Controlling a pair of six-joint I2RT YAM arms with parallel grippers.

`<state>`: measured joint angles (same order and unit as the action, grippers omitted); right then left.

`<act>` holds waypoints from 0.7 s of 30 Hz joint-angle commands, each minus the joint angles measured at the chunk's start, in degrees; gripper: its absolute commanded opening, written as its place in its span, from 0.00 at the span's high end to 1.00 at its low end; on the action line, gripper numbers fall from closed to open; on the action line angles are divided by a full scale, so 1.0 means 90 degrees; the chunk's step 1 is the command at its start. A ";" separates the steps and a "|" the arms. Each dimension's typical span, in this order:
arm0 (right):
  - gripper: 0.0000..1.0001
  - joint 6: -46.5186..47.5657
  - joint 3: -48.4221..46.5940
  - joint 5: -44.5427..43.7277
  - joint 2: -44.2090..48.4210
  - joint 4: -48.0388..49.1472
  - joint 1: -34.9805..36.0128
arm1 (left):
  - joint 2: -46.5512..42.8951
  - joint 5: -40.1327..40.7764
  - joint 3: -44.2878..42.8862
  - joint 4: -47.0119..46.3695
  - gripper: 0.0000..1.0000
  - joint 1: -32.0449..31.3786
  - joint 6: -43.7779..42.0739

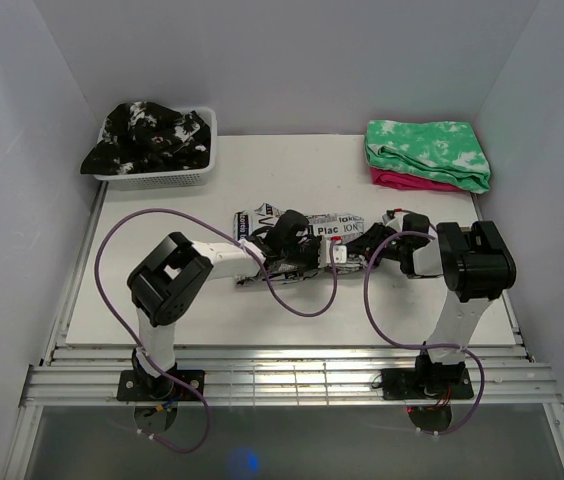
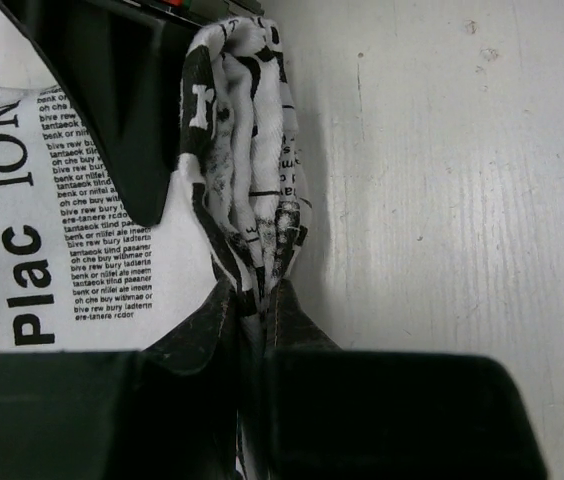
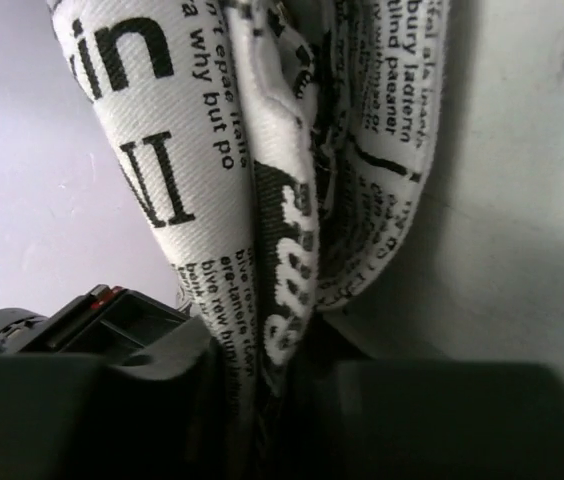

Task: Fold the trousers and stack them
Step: Neatly place the folded trousers to the corner

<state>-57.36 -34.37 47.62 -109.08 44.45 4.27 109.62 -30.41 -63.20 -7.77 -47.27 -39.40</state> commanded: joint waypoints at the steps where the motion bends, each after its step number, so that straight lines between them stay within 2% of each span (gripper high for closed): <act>1: 0.84 0.1040 -0.0360 -0.0193 0.0371 -0.1255 0.0101 | -0.0637 0.0049 0.0010 -0.0269 1.00 -0.0080 0.0080; 2: 0.89 0.1167 -0.0457 -0.0193 0.0430 -0.1382 0.0092 | -0.0695 0.0223 0.0039 -0.0279 0.93 -0.0080 0.0139; 3: 0.92 0.1430 -0.0545 -0.0154 0.0595 -0.1480 0.0092 | -0.0870 0.0312 0.0069 -0.0279 0.74 -0.0080 0.0226; 5: 0.92 0.1821 -0.1033 -0.0144 0.0762 -0.2153 0.0092 | -0.1154 0.0536 0.0273 -0.0289 0.59 -0.0071 0.0451; 6: 0.92 0.2268 -0.1247 -0.0057 0.0888 -0.2349 0.0111 | -0.1532 0.0596 0.0380 -0.0279 0.48 -0.0071 0.0510; 7: 0.92 0.2610 -0.1501 -0.0085 0.0957 -0.2650 0.0140 | -0.1739 0.0664 0.0604 -0.0212 0.44 -0.0061 0.0597; 8: 0.92 0.3010 -0.2083 -0.0163 0.1016 -0.3475 0.0169 | -0.1944 0.0722 0.0693 -0.0114 0.41 -0.0051 0.0656; 9: 0.92 0.3749 -0.2379 -0.0328 0.1113 -0.3822 0.0199 | -0.2159 0.0820 0.0762 0.0012 0.38 -0.0022 0.0715; 11: 0.92 0.4340 -0.3168 -0.0563 0.1182 -0.4640 0.0248 | -0.2716 0.0947 0.0889 0.0442 0.32 0.0076 0.0978; 12: 0.92 0.4584 -0.3405 -0.0767 0.1192 -0.4829 0.0258 | -0.2882 0.1112 0.0938 0.0579 0.30 0.0115 0.1066; 14: 0.92 0.5249 -0.3932 -0.1012 0.1143 -0.5296 0.0267 | -0.3310 0.1279 0.1122 0.0834 0.15 0.0242 0.1193; 17: 0.92 0.6008 -0.4889 -0.1452 0.0929 -0.5816 0.0287 | -0.3780 0.1659 0.1406 0.0834 0.05 0.0359 0.1194; 21: 0.92 0.6919 -0.6313 -0.1930 0.0509 -0.6198 0.0306 | -0.4094 0.2031 0.1797 0.0834 0.03 0.0476 0.1427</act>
<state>-6.61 -81.60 34.74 -103.07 -8.54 6.94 74.52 -16.21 -49.21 -3.07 -43.40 -29.15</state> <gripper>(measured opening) 0.245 0.967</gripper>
